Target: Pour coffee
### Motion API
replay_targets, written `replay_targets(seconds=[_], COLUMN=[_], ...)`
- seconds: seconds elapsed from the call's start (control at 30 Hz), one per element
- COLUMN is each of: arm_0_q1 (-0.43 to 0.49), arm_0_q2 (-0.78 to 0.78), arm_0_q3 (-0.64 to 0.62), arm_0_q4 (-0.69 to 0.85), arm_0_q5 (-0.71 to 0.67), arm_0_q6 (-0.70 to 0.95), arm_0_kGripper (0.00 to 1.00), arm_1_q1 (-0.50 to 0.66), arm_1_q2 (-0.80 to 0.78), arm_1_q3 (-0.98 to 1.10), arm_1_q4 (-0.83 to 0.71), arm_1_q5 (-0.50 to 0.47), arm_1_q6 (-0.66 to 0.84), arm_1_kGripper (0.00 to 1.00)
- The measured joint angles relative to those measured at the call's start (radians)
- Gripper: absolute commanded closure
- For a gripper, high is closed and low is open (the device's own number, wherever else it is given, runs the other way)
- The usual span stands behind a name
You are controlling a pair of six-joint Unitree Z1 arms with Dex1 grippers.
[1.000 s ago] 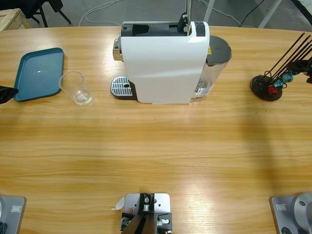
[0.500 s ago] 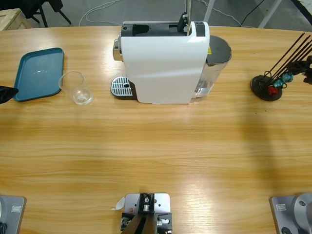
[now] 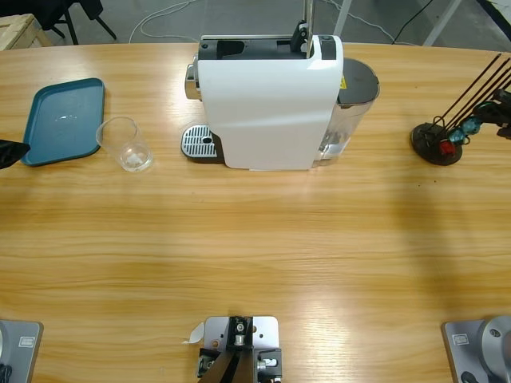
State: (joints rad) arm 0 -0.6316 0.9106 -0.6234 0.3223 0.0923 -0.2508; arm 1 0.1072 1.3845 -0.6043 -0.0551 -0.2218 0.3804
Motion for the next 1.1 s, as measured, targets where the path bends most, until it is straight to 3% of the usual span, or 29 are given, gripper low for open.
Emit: replay_targets(seconds=[0.6,0.9,1.1], arm_0_q1=[0.0,0.0,0.0], arm_0_q2=[0.0,0.0,-0.002], arm_0_q3=[0.007,0.014,0.018], arm_0_q4=[-0.01,-0.021,-0.024], arm_0_q5=[0.006,0.006,0.006], arm_0_q6=[0.0,0.0,0.0], arm_0_kGripper=[0.064,0.064,0.066], arm_1_q1=[0.042,0.049,0.086], arm_1_q2=[-0.027,-0.132,-0.164], arm_1_q3=[-0.004,-0.205,-0.397], arm_1_q4=[0.016,0.222,0.365], arm_1_q5=[-0.007,-0.009,-0.053], arm_1_q6=[-0.05,-0.086,-0.217], arm_1_kGripper=[1.0,1.0,1.0])
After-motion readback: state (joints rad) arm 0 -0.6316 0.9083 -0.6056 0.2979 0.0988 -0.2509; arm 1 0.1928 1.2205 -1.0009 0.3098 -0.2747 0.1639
